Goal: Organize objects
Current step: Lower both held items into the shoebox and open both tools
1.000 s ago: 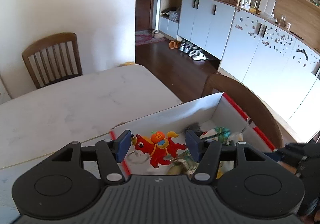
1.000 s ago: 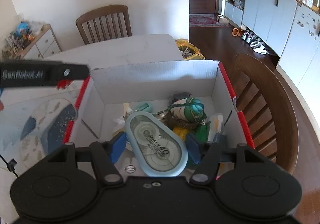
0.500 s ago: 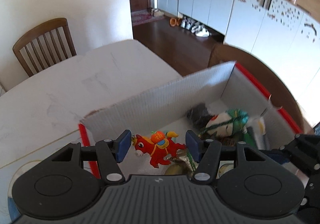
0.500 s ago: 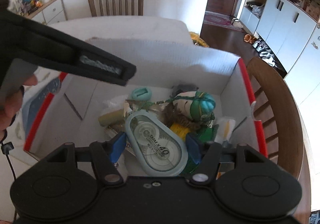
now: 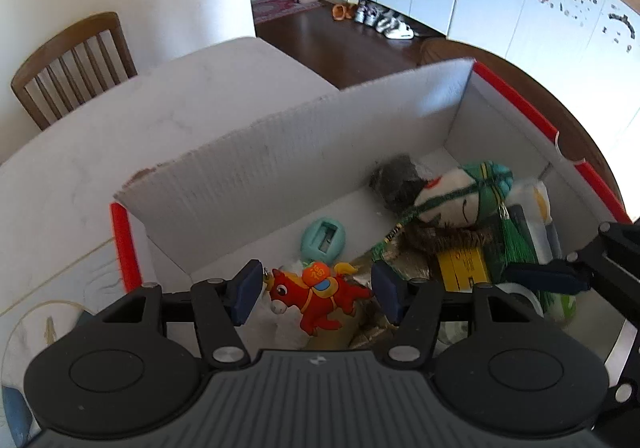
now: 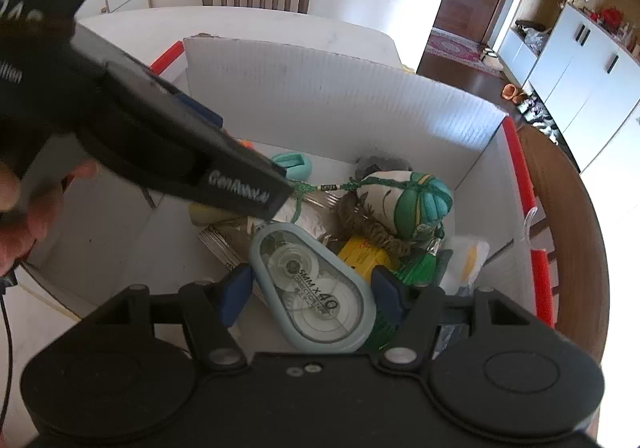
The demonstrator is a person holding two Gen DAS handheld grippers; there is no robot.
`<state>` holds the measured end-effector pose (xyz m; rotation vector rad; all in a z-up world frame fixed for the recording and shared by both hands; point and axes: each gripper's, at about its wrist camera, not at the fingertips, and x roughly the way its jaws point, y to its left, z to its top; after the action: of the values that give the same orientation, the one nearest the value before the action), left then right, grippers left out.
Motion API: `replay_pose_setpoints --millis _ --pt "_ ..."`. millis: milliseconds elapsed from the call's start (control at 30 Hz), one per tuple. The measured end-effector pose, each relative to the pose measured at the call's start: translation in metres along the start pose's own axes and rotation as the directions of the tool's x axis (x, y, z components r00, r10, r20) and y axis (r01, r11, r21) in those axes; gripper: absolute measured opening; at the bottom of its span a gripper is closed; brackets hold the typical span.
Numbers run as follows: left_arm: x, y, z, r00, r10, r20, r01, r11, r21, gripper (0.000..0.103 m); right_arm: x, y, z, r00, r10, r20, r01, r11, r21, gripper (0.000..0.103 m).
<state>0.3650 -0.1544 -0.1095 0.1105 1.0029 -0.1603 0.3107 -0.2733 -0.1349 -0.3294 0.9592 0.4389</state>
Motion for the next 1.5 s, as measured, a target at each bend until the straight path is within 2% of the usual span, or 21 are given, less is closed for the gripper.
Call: replay_pose_setpoints --millis 333,567,733,1033,1133,1300,1400,1500 --pt "0.007 0.0 0.0 0.999 -0.024 -0.047 0.024 1.0 -0.006 0.06 0.001 -0.005 0.0 1.0 0.029 0.001 -0.029 0.999 0.025 0.065" --pt "-0.001 0.0 0.0 0.999 -0.031 -0.025 0.031 1.0 0.002 0.061 -0.009 -0.012 0.001 0.999 0.041 0.026 -0.042 0.998 0.056 0.068" --pt "-0.015 0.002 -0.001 0.999 -0.036 0.012 0.036 0.999 0.003 0.071 -0.019 -0.014 0.0 0.998 0.04 0.048 -0.044 0.996 0.083 0.07" --pt "-0.05 0.016 -0.01 0.994 -0.068 0.081 0.068 0.998 0.004 0.072 -0.043 -0.011 -0.003 0.995 0.005 0.1 -0.021 0.987 0.158 0.079" --pt "-0.062 0.022 -0.014 0.992 -0.076 0.102 0.075 0.997 0.012 0.076 -0.051 -0.006 -0.004 0.993 0.001 0.118 -0.023 0.983 0.184 0.079" --pt "-0.083 0.033 -0.024 0.987 -0.088 0.138 0.084 0.996 0.036 0.077 -0.066 0.003 -0.007 0.987 -0.016 0.162 -0.021 0.975 0.221 0.084" --pt "-0.095 0.04 -0.032 0.982 -0.088 0.165 0.08 0.995 0.051 0.083 -0.074 0.008 -0.01 0.982 -0.024 0.187 -0.024 0.967 0.252 0.089" --pt "-0.106 0.047 -0.04 0.979 -0.091 0.181 0.081 0.995 0.064 0.084 -0.082 0.014 -0.012 0.977 -0.033 0.211 -0.028 0.96 0.279 0.093"
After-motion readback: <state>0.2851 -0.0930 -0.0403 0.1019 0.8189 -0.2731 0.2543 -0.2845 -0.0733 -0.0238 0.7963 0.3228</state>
